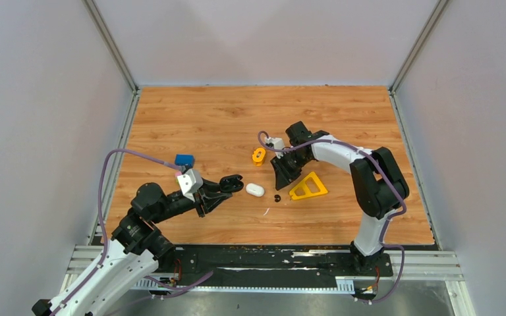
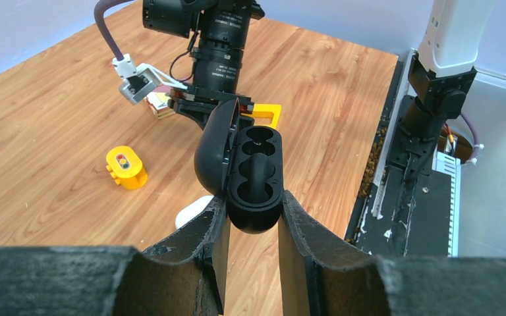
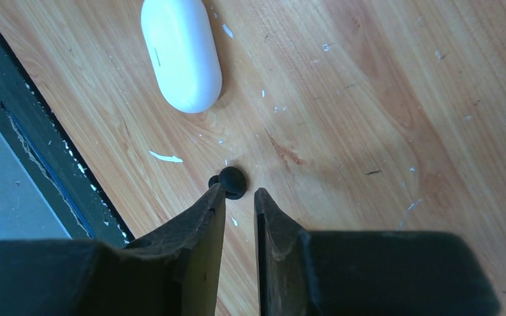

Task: Insert the wireless bluetooth earbuds into the charging case
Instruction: Pick up the earbud from the center of the board.

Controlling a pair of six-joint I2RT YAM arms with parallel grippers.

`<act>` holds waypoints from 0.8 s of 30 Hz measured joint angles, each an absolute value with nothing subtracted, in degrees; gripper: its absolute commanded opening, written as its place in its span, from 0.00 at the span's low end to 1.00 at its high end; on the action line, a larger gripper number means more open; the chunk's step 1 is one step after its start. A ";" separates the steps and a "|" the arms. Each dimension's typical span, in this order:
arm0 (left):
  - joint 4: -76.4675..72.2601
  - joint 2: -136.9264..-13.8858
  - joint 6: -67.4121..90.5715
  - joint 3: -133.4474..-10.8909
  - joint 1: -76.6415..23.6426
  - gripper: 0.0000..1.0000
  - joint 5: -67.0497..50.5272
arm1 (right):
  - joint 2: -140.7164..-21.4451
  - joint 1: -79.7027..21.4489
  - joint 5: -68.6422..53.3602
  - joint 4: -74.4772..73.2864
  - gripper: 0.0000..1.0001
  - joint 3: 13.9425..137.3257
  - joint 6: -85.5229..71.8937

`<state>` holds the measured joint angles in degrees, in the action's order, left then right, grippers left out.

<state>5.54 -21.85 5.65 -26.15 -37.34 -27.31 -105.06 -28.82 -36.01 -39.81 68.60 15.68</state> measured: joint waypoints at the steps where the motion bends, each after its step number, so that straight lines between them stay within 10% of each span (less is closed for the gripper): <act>1: 5.54 -21.85 5.65 -26.15 -37.34 0.00 -27.33 | -105.06 -28.84 -35.75 -39.88 0.24 68.60 15.51; 24: 5.52 -24.03 5.65 -26.13 -37.34 0.00 -27.97 | -105.03 -30.11 -33.21 -40.05 0.23 64.42 15.22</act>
<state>5.52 -24.03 5.65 -26.13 -37.34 -27.97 -105.03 -30.11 -33.21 -40.05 64.42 15.22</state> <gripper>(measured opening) 0.359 0.225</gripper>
